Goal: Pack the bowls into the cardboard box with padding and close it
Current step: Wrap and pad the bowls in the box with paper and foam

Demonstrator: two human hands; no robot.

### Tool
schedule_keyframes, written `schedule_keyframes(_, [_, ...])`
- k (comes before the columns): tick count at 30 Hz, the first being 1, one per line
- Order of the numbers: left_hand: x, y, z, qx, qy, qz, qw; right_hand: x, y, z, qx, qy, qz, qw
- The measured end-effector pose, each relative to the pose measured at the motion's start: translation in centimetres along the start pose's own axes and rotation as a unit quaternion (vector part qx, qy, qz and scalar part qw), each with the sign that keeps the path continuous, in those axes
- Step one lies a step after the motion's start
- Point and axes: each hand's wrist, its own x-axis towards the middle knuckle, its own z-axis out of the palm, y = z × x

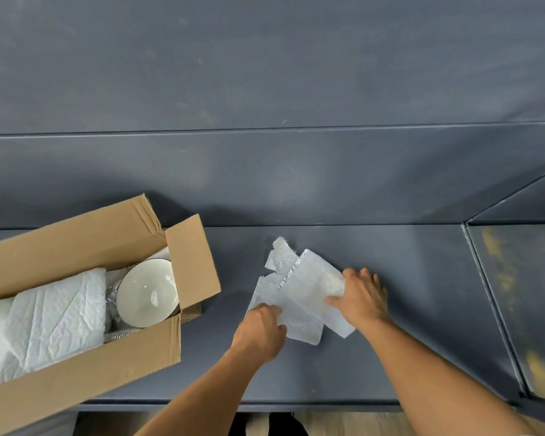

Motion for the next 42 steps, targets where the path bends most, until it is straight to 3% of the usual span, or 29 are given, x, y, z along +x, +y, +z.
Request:
schedule_keyframes(6, [0.1,0.0,0.0,0.008,-0.018,-0.013,1.000,-0.3,0.7,-0.4,0.031,-0.029,0.028,0.999])
schedule_keyframes(11, [-0.3,0.3,-0.2,-0.007,-0.031,-0.024,0.999,-1.0,1.8,-1.2,0.191,-0.074,0.048,0.978])
schedule_keyframes(22, [-2.9,0.4,-1.4,-0.175,-0.022,-0.014,0.984,-3.7,1.7,-3.9,0.314,-0.078,0.060,0.944])
schedule_keyframes(29, [-4.7,0.8,-2.6,-0.326,-0.008,0.004,0.945,-5.4,0.5,-5.5,0.448,-0.091,0.037,0.889])
schedule_keyframes(36, [-6.0,0.5,-5.2,-0.372,0.103,0.033,0.922,-7.3,-3.4,-7.9,0.494,-0.114,-0.014,0.862])
schedule_keyframes(42, [-7.2,-2.4,-8.0,-0.428,0.167,0.021,0.888,-8.5,-8.1,-8.9,0.462,-0.109,-0.047,0.879])
